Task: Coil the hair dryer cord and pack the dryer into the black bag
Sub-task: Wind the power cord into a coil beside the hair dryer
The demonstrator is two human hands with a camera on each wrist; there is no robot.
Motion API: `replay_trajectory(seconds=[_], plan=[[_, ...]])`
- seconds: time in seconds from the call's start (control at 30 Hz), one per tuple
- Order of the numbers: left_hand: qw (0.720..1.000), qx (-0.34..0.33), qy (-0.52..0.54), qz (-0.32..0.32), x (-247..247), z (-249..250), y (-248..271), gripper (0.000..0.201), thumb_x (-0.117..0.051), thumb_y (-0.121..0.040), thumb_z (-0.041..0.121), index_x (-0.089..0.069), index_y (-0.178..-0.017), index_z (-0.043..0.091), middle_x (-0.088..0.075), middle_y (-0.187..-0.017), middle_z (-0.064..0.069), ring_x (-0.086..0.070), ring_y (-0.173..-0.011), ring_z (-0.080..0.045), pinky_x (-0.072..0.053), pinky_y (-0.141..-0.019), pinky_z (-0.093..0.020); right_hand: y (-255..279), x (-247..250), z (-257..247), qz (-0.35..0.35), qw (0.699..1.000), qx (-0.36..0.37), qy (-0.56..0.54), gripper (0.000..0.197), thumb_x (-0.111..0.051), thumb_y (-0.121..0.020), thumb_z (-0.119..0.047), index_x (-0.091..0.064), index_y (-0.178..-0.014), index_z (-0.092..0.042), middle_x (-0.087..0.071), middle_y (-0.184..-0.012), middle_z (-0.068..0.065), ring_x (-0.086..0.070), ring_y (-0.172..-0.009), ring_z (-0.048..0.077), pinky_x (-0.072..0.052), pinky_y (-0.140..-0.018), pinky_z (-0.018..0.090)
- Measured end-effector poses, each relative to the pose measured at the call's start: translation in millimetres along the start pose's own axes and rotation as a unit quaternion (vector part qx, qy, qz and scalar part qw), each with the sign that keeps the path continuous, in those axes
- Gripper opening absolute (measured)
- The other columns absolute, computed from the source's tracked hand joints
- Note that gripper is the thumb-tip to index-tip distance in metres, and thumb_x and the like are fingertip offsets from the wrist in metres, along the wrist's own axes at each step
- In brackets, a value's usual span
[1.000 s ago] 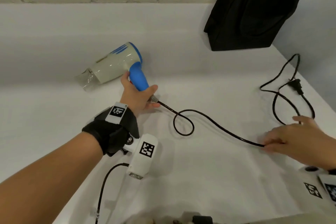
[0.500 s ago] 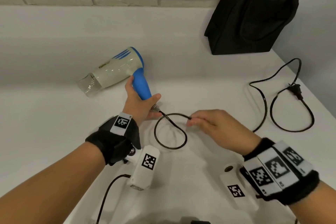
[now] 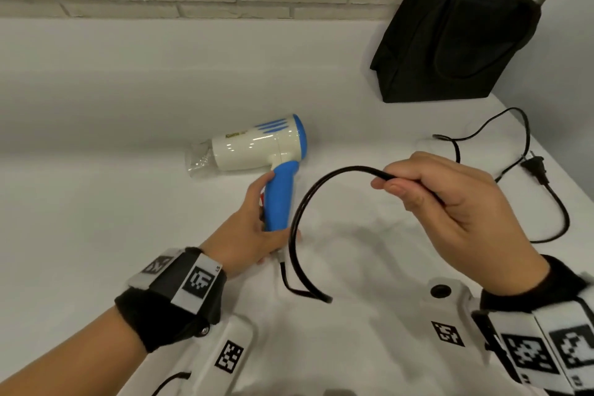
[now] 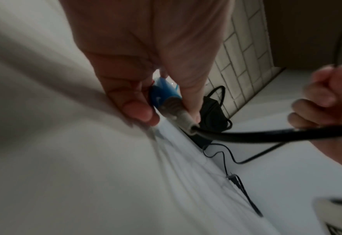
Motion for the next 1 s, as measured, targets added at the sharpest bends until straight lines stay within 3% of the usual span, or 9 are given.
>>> replay_trajectory(seconds=[0.13,0.23,0.33,0.43,0.57,0.7,0.83,0.93,1.0], plan=[[0.986,-0.126,-0.074,0.078,24.5,34.9,25.0,0.052,-0.041,-0.067,0.073,-0.043,-0.114,0.051,-0.050,-0.115,0.018,-0.050,-0.109,-0.009,-0.041,-0.096,-0.029,2.0,1.4,7.9,-0.012,0.999,-0.023,0.033,0.023,-0.039,-0.091,-0.037,-0.059,-0.093,-0.025,-0.060,-0.073,-0.008,-0.051,-0.066,0.001,-0.044,-0.060,0.021],[0.977,-0.164,0.130,-0.044,16.8,68.9,41.4,0.071,-0.031,-0.053,0.091,-0.060,-0.102,0.050,-0.062,-0.112,0.025,-0.053,-0.112,0.001,-0.041,-0.094,-0.025,-2.7,1.4,11.3,0.003,0.997,-0.041,0.058,0.018,-0.041,-0.089,-0.039,-0.056,-0.091,-0.030,-0.056,-0.071,-0.019,-0.052,-0.065,0.004,-0.045,-0.058,0.025],[0.962,-0.180,0.120,-0.170,-16.6,88.9,56.8,0.042,-0.043,-0.073,0.066,-0.064,-0.101,0.043,-0.068,-0.103,0.025,-0.055,-0.111,0.001,-0.041,-0.092,-0.020,-11.5,0.0,11.6,0.044,0.998,-0.050,-0.003,0.016,-0.042,-0.089,-0.032,-0.056,-0.088,-0.026,-0.047,-0.060,-0.022,-0.047,-0.058,0.003,-0.039,-0.054,0.014],[0.963,-0.188,0.077,-0.180,-44.7,82.6,61.6,0.031,-0.039,-0.078,0.047,-0.065,-0.087,0.034,-0.069,-0.092,0.014,-0.060,-0.103,-0.007,-0.041,-0.088,-0.010,-19.6,-3.2,16.7,0.086,0.985,-0.088,-0.121,0.018,-0.044,-0.089,-0.029,-0.058,-0.087,-0.018,-0.048,-0.053,-0.015,-0.045,-0.049,0.003,-0.034,-0.049,0.008],[0.959,-0.198,0.133,-0.152,-54.1,76.5,61.8,0.031,-0.033,-0.082,0.049,-0.053,-0.066,0.031,-0.051,-0.046,0.011,-0.059,-0.048,-0.010,-0.053,-0.070,-0.027,-27.7,-29.3,46.6,0.087,0.939,-0.236,-0.234,0.013,-0.051,-0.089,-0.020,-0.055,-0.077,-0.018,-0.044,-0.042,-0.007,-0.036,-0.035,0.003,-0.030,-0.036,0.013],[0.950,-0.220,0.200,-0.089,-39.5,88.6,59.0,0.026,-0.036,-0.079,0.049,-0.055,-0.068,0.033,-0.040,-0.042,0.011,-0.031,-0.034,-0.001,-0.032,-0.038,-0.014,-17.1,-86.5,64.0,-0.063,0.926,-0.333,-0.168,0.025,-0.057,-0.082,-0.037,-0.047,-0.067,-0.019,-0.052,-0.040,-0.007,-0.042,-0.036,0.006,-0.037,-0.040,0.017],[0.939,-0.245,0.240,-0.015,-23.3,97.3,50.4,0.012,-0.043,-0.083,0.033,-0.051,-0.078,0.026,-0.044,-0.048,0.011,-0.030,-0.037,0.000,-0.026,-0.036,-0.012,-3.1,-119.8,51.7,-0.273,0.918,-0.283,0.053,0.015,-0.042,-0.080,-0.025,-0.046,-0.066,-0.021,-0.056,-0.056,-0.007,-0.050,-0.055,0.008,-0.044,-0.063,0.028],[0.932,-0.216,0.289,0.013,-16.7,95.7,38.7,0.011,-0.042,-0.086,0.024,-0.052,-0.092,0.023,-0.049,-0.051,0.010,-0.036,-0.035,-0.004,-0.030,-0.034,-0.017,7.7,-121.3,38.5,-0.317,0.900,-0.294,0.052,0.033,-0.042,-0.081,-0.019,-0.050,-0.049,-0.023,-0.051,-0.048,-0.007,-0.053,-0.053,0.011,-0.042,-0.057,0.026],[0.936,-0.194,0.291,0.041,-12.3,93.5,29.2,0.016,-0.041,-0.090,0.027,-0.056,-0.092,0.022,-0.049,-0.049,0.008,-0.044,-0.036,-0.007,-0.041,-0.039,-0.023,16.0,-120.9,25.4,-0.327,0.907,-0.265,0.013,0.032,-0.038,-0.087,-0.022,-0.061,-0.065,-0.028,-0.056,-0.059,-0.007,-0.060,-0.066,0.018,-0.048,-0.067,0.033]])
Point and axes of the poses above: each hand's wrist, its own y-axis away from the middle knuckle, its own x-axis out of the back of the hand, z = x × y, the point moved 7 cm from there along -y, towards the middle knuckle
